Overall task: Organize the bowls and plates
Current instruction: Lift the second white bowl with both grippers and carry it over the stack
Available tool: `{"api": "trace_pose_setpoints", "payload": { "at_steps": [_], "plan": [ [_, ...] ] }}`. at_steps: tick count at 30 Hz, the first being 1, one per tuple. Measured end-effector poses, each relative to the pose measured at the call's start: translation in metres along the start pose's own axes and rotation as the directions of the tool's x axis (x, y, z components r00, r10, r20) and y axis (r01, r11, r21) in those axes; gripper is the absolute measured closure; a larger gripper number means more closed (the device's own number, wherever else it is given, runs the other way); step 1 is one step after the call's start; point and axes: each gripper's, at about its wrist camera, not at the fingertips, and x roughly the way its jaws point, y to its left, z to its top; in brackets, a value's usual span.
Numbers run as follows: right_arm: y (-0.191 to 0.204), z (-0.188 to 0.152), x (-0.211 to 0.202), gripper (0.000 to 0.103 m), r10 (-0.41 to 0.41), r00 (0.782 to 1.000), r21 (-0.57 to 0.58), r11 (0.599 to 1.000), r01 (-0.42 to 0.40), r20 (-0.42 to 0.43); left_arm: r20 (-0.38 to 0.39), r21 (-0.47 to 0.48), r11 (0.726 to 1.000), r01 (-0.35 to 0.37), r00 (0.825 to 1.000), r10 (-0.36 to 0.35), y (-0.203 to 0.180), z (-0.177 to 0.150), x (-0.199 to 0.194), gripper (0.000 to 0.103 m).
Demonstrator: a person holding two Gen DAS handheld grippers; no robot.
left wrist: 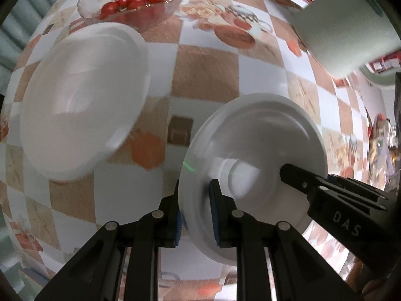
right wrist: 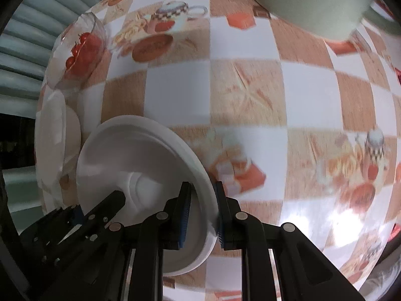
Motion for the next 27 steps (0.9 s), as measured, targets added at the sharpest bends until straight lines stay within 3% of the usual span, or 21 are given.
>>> {"api": "trace_pose_setpoints", "payload": {
  "at_steps": [15,17,22,27],
  "plan": [
    [0.002,-0.085,0.006,0.083,0.006,1.0,-0.012,1.0,-0.007,-0.022,-0.024,0.074,0.997,0.008,1.0,-0.006,-0.003,-0.033,-0.001,0.081],
    [0.006,-0.082,0.009,0.083,0.007,1.0,-0.007,1.0,-0.008,-0.02,-0.027,0.101,0.995,0.002,1.0,0.0,-0.01,-0.048,0.013,0.081],
    [0.004,-0.073,0.009,0.083,0.007,1.0,-0.006,1.0,-0.007,-0.012,-0.026,0.128,0.992,0.008,1.0,-0.005,-0.012,-0.04,0.016,0.081],
    [0.002,-0.087,0.001,0.083,0.016,1.0,0.008,1.0,-0.016,-0.01,-0.027,0.147,0.989,-0.002,1.0,0.006,-0.035,-0.03,0.024,0.081]
  ]
}}
